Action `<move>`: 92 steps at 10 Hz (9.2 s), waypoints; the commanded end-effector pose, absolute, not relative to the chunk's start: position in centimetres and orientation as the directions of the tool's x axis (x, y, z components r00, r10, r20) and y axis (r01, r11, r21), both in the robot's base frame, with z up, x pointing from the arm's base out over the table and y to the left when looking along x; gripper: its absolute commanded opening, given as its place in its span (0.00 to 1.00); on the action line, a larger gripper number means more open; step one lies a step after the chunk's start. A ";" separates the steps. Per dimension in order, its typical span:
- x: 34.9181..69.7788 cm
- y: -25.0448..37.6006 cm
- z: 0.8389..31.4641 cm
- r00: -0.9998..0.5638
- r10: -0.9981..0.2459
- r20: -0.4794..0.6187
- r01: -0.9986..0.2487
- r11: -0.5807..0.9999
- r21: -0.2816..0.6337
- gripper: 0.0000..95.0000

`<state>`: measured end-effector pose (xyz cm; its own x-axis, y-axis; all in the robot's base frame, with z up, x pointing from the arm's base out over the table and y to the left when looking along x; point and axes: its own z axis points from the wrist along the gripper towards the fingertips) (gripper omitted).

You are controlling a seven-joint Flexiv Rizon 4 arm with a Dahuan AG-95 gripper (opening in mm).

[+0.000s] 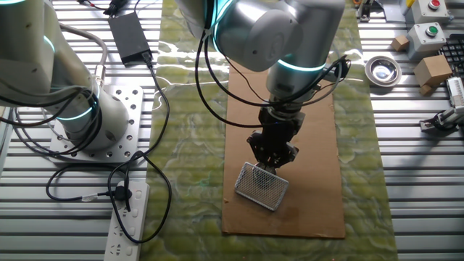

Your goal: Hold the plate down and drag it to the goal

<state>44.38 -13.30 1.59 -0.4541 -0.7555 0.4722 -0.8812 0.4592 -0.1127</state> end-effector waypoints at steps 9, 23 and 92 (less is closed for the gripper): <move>45.0 -12.8 1.9 -0.490 -0.747 0.449 -0.860 0.498 -0.109 0.00; 44.6 -13.2 1.4 -0.491 -0.743 0.455 -0.860 0.495 -0.121 0.00; 44.5 -14.0 2.0 -0.440 -0.800 0.409 -0.888 0.454 -0.068 0.40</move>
